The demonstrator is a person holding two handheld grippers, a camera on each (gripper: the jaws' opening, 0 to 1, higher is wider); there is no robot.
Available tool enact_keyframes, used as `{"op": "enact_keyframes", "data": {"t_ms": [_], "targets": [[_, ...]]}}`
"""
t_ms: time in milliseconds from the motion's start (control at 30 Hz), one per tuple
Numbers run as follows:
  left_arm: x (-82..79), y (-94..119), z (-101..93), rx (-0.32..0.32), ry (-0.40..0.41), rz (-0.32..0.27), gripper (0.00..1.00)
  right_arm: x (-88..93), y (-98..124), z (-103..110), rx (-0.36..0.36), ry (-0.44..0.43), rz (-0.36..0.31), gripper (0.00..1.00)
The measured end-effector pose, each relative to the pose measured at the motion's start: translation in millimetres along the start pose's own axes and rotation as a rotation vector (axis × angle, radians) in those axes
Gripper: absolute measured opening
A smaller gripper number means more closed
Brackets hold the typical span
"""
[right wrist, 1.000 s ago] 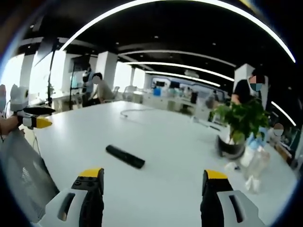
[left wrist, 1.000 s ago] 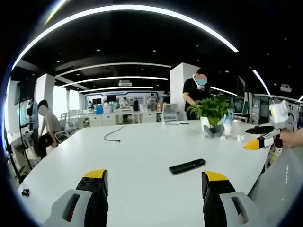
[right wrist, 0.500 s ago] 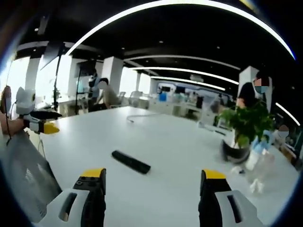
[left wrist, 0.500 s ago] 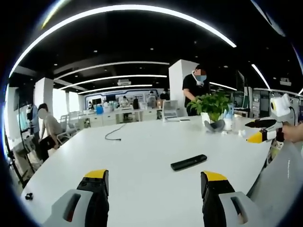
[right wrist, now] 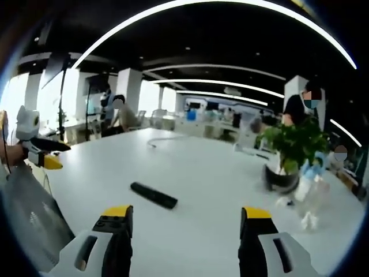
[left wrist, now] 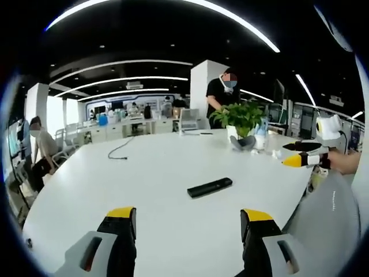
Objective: Press the specified remote control buttons in sequence, fully releasing each button before pressing the next.
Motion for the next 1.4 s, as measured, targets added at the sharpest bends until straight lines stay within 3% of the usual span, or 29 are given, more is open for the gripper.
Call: {"op": "enact_keyframes", "data": {"t_ms": [67, 133, 300, 500, 700, 967, 1400], "targets": [[-5.0, -2, -4.0, 0.020, -0.040, 0.013, 0.75, -0.7, 0, 0, 0.004, 0.006, -0.004, 0.75], [-12.2, -4, -7.0, 0.025, -0.078, -0.011, 0.73, -0.5, 0, -1, 0.009, 0.009, -0.002, 0.75], [-14.7, -15, -10.1, 0.068, -0.055, -0.007, 0.74, -2.0, 1, -1, 0.009, 0.007, -0.009, 0.75], [-5.9, -34, -5.8, 0.155, -0.020, 0.072, 0.74, -4.6, 2, 0, 0.019, 0.019, -0.022, 0.74], [-3.0, -49, 2.2, 0.158, -0.061, 0.115, 0.74, -4.9, 3, -1, 0.021, 0.012, -0.026, 0.74], [2.5, -65, -8.2, 0.216, -0.060, 0.161, 0.74, -5.2, 3, 0, 0.021, 0.018, -0.028, 0.74], [-5.4, -81, -5.6, 0.253, -0.006, 0.153, 0.74, -3.1, 3, -1, 0.024, 0.017, -0.013, 0.73]]}}
Point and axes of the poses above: the point that each gripper's makers call its tool centre point, and the gripper's own axes: y roughly backward along the fingers, z roughly to its left, x roughly out of its underside, the point moved 5 cm from there along y, roughly backward along the fingers, and after that the axes turned 7 degrees about z, right-handed, at the moved point
